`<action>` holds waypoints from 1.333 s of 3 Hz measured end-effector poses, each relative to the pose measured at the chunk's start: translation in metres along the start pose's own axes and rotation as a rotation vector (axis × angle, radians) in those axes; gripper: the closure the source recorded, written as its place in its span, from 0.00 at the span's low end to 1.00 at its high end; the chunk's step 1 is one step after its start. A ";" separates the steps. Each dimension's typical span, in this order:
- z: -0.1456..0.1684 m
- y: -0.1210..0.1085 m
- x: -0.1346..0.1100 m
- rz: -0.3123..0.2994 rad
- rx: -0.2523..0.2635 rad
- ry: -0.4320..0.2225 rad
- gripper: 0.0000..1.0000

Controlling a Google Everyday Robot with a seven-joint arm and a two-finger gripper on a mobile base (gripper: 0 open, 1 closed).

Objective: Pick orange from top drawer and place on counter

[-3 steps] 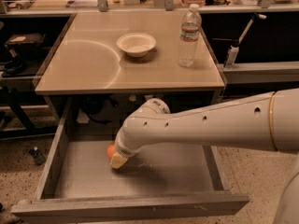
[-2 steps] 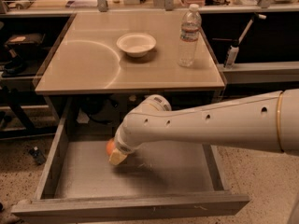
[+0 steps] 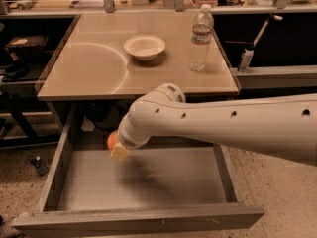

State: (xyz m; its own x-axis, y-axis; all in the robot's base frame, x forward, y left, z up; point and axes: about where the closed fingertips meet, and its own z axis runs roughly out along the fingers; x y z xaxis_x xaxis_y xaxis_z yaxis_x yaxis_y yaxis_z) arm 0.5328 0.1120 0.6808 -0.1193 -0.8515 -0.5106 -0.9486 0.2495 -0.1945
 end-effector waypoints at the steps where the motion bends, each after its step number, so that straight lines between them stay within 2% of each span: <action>1: -0.021 -0.021 -0.020 -0.015 0.018 0.001 1.00; 2: -0.044 -0.040 -0.037 -0.030 0.039 0.009 1.00; 3: -0.069 -0.044 -0.049 -0.037 0.036 0.020 1.00; 4: -0.078 -0.017 -0.043 -0.023 -0.064 0.051 1.00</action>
Offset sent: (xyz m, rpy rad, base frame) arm 0.0468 -0.0017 0.1025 -0.0408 -0.0699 0.0001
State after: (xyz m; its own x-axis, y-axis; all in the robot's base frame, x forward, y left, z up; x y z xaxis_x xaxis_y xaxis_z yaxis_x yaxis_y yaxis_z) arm 0.5311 0.1080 0.7717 -0.1107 -0.8796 -0.4626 -0.9679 0.2012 -0.1509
